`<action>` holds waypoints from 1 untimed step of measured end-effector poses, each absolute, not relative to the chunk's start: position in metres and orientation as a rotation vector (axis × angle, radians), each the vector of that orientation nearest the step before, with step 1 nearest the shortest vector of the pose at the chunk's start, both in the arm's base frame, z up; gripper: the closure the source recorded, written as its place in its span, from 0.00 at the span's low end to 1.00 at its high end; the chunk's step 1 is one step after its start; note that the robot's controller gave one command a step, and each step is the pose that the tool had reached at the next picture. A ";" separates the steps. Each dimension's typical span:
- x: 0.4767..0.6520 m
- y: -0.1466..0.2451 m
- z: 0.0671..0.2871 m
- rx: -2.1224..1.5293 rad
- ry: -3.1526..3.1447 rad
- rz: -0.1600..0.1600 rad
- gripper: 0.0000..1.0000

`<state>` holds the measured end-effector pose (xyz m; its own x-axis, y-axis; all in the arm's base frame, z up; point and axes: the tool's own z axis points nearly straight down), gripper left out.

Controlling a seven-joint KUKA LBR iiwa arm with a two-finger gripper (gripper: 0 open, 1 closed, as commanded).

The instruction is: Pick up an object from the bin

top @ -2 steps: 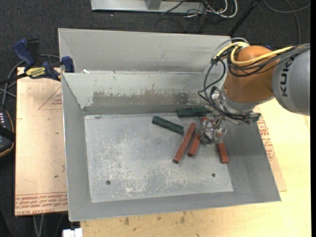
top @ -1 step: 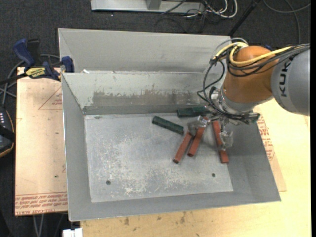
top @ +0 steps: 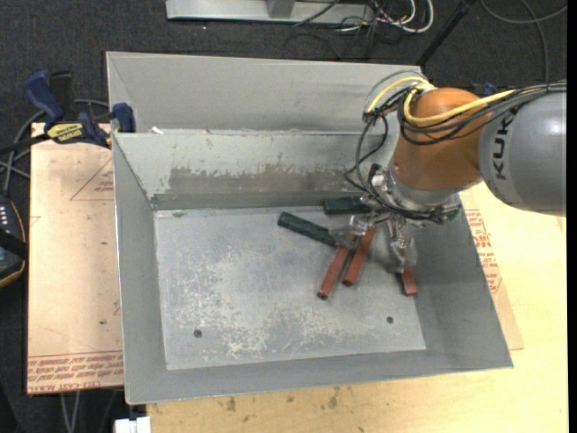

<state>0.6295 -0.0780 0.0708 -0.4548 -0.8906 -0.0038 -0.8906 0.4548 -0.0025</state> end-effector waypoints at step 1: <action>0.631 -0.077 0.074 -1.635 2.673 0.000 1.00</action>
Offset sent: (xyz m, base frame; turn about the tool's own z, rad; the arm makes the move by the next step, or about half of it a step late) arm 0.0000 0.0000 0.0000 0.0000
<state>0.6312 -0.0772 0.0743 -0.4556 -0.8902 -0.0071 -0.8902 0.4556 -0.0043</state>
